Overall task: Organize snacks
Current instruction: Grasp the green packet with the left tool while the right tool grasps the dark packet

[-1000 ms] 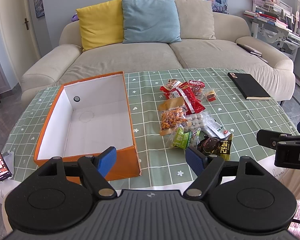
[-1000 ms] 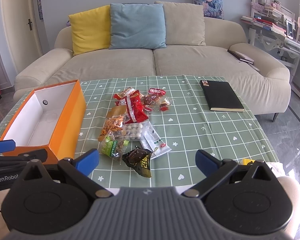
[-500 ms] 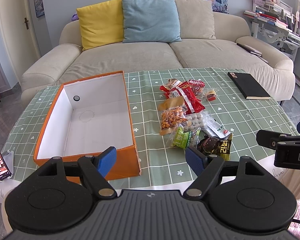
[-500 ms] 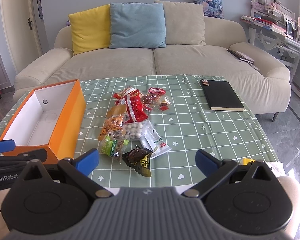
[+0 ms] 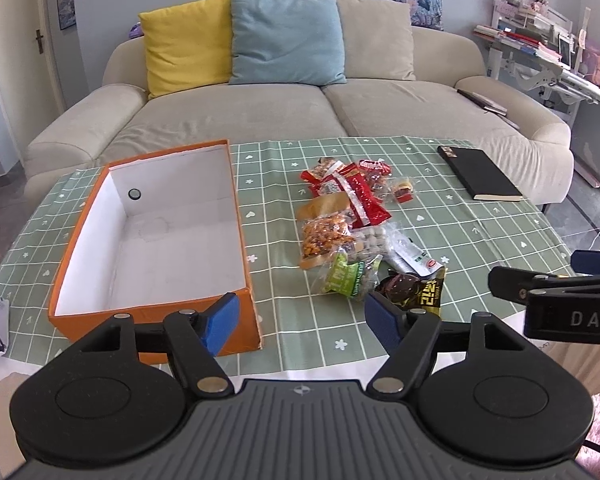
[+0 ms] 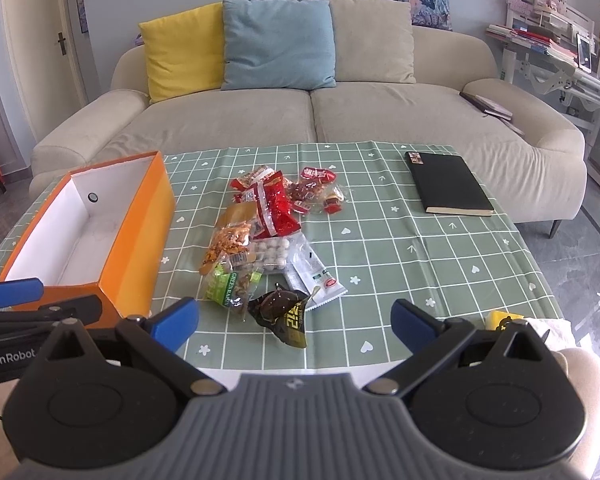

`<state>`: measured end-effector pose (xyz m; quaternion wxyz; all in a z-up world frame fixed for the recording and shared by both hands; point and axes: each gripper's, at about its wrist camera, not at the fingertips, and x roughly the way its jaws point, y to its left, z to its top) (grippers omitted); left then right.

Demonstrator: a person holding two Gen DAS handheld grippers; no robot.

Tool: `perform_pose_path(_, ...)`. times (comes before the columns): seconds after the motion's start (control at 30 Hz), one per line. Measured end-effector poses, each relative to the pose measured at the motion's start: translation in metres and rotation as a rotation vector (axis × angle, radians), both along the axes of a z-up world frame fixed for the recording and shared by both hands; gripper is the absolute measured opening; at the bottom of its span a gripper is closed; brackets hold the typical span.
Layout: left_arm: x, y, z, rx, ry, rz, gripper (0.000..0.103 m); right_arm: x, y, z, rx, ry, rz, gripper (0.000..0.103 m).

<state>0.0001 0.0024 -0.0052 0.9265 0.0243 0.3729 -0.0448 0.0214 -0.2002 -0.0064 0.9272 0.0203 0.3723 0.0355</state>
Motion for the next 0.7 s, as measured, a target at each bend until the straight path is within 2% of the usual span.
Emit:
perform_pose_path(0.13, 0.002, 0.002, 0.001, -0.025, -0.007, -0.018, 0.074, 0.004, -0.001, -0.002, 0.000, 0.016, -0.006, 0.099)
perform_pose_path(0.2, 0.005, 0.003, 0.001, -0.056, -0.003, -0.040, 0.068, 0.007, -0.004, -0.006, 0.013, 0.031, -0.007, 0.099)
perform_pose_path(0.23, 0.008, 0.004, 0.000, -0.079, 0.006, -0.063, 0.067, 0.009, -0.007, -0.007, 0.023, 0.038, -0.007, 0.099)
perform_pose_path(0.33, 0.018, 0.005, -0.006, -0.118, 0.036, -0.113, 0.067, 0.015, -0.013, -0.012, 0.050, 0.053, 0.005, 0.087)
perform_pose_path(0.4, 0.025, 0.001, -0.012, -0.114, 0.055, -0.164, 0.067, 0.020, -0.016, -0.018, 0.059, 0.065, 0.019, 0.083)
perform_pose_path(0.53, 0.036, -0.009, -0.024, -0.083, 0.065, -0.244, 0.067, 0.032, -0.022, -0.035, 0.076, 0.078, 0.045, 0.067)
perform_pose_path(0.7, 0.059, -0.024, -0.035, -0.027, 0.073, -0.304, 0.064, 0.057, -0.031, -0.058, 0.131, 0.122, 0.042, 0.062)
